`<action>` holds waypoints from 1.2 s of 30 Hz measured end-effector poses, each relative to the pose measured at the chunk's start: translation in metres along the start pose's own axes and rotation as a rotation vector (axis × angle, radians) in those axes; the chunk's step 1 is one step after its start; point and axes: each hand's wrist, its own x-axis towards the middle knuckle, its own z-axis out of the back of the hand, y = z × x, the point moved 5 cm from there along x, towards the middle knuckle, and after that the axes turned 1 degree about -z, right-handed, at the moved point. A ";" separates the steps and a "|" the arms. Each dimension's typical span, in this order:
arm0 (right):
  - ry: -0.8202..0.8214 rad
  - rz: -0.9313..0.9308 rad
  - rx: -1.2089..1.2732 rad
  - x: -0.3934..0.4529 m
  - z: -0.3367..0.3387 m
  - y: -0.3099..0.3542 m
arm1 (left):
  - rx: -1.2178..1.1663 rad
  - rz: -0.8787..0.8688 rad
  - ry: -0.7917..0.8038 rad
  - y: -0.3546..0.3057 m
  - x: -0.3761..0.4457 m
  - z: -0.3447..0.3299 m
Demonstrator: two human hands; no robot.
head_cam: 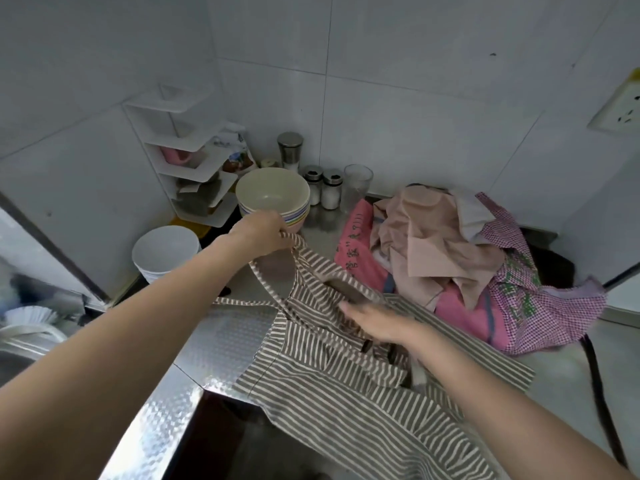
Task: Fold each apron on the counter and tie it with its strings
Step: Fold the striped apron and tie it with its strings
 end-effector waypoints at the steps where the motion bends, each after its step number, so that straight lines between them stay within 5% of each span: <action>1: -0.006 0.041 0.116 -0.002 0.004 0.006 | -0.017 0.011 -0.015 0.003 0.001 -0.001; 5: 0.172 0.179 0.145 -0.009 -0.014 0.043 | -0.035 -0.058 0.071 -0.013 0.004 -0.006; 11: 0.015 0.201 0.080 0.014 -0.021 0.085 | 0.027 -0.112 0.357 -0.024 -0.006 -0.001; 14: -0.061 0.257 0.318 0.016 -0.006 0.112 | -0.103 -0.078 0.572 -0.022 -0.024 0.001; 19: -0.010 0.300 0.289 0.019 0.007 0.134 | 0.286 -0.117 0.249 -0.010 -0.028 0.029; 23: 0.163 0.058 -0.403 0.026 -0.014 0.087 | 0.759 -0.171 -0.134 -0.013 -0.023 0.058; 26: 0.204 -0.120 -0.645 0.027 -0.022 0.043 | 0.827 -0.120 -0.136 0.005 -0.017 0.065; 29: 0.118 -0.128 -0.596 0.024 -0.018 0.027 | 0.925 -0.054 0.165 0.036 -0.021 0.020; 32: -0.129 0.066 -0.494 0.006 -0.004 0.036 | 0.521 0.075 0.595 0.056 -0.032 -0.047; 34: -0.453 0.189 -0.498 -0.015 0.010 0.042 | 0.388 0.053 0.601 0.048 -0.034 -0.072; 36: -0.577 0.089 -0.588 -0.021 0.010 0.026 | 0.428 -0.050 0.479 0.027 -0.033 -0.092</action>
